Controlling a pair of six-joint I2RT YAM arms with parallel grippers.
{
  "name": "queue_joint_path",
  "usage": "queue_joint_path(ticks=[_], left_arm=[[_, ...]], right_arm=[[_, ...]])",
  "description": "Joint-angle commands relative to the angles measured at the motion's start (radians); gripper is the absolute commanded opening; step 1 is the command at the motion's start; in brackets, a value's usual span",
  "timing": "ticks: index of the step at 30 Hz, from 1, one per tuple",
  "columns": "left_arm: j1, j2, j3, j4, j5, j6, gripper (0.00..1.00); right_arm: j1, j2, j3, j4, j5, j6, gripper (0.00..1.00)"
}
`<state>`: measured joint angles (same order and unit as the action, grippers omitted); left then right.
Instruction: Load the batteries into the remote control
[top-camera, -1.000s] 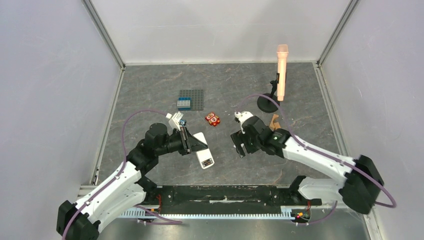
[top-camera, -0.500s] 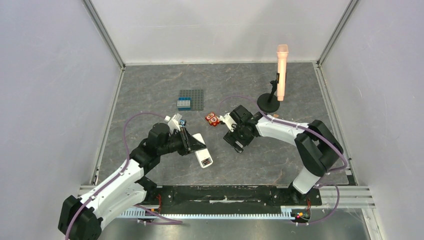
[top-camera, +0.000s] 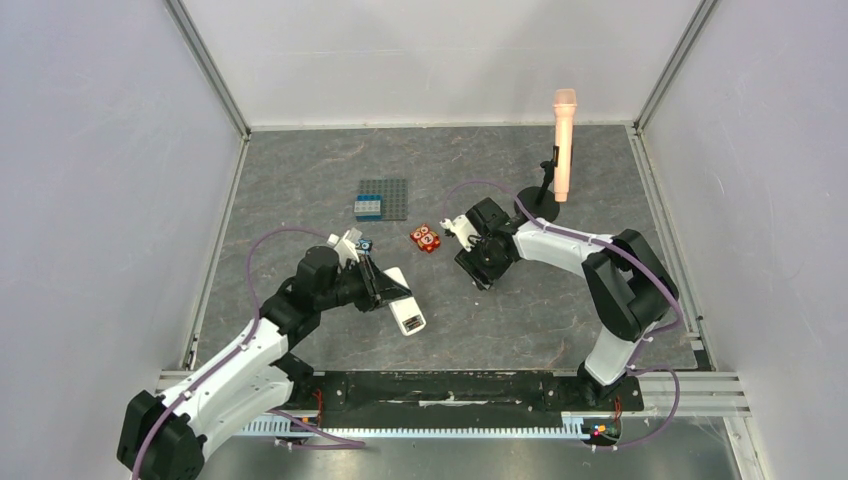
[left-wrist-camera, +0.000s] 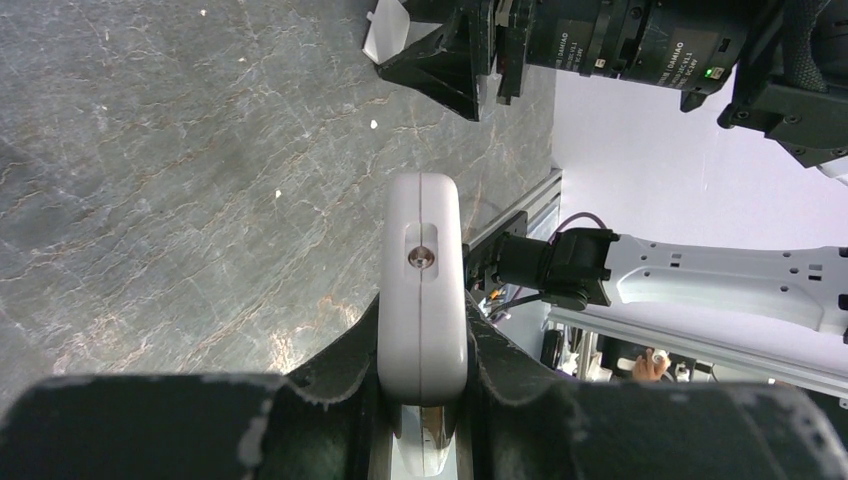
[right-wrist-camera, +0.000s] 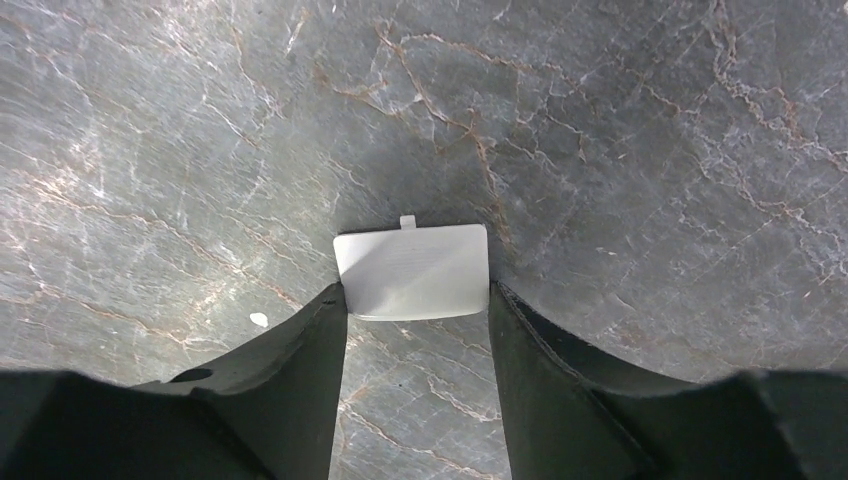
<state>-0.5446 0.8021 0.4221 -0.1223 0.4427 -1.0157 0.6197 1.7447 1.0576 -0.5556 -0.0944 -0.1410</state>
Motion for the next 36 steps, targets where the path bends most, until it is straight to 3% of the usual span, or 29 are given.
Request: queue_joint_path(ticks=[1, 5, 11, 16, 21, 26, 31, 36], left_arm=[[0.005, -0.038, -0.010, 0.024, -0.019, -0.041, 0.02], [0.005, -0.056, -0.023, 0.020, -0.026, -0.046, 0.02], [0.005, -0.031, -0.036, 0.080, -0.055, -0.031, 0.02], [0.005, 0.007, -0.073, 0.237, -0.156, 0.039, 0.02], [0.005, 0.029, -0.105, 0.376, -0.264, 0.135, 0.02], [0.003, 0.037, -0.112, 0.469, -0.284, 0.196, 0.02], [0.002, 0.009, -0.117, 0.489, -0.282, 0.249, 0.02], [0.001, -0.008, -0.124, 0.486, -0.255, 0.274, 0.02]], right_arm=[[0.004, 0.021, -0.028, 0.001, -0.067, 0.016, 0.47], [0.006, 0.013, -0.026, 0.000, -0.053, 0.043, 0.35], [0.008, -0.090, -0.062, 0.068, -0.093, 0.099, 0.31], [0.042, -0.285, -0.162, 0.170, -0.166, 0.121, 0.31], [0.146, -0.498, -0.285, 0.299, -0.194, 0.187, 0.32], [0.326, -0.642, -0.372, 0.463, -0.081, 0.242, 0.33], [0.402, -0.676, -0.450, 0.653, -0.002, 0.289, 0.32], [0.440, -0.609, -0.417, 0.696, 0.062, 0.295, 0.32]])
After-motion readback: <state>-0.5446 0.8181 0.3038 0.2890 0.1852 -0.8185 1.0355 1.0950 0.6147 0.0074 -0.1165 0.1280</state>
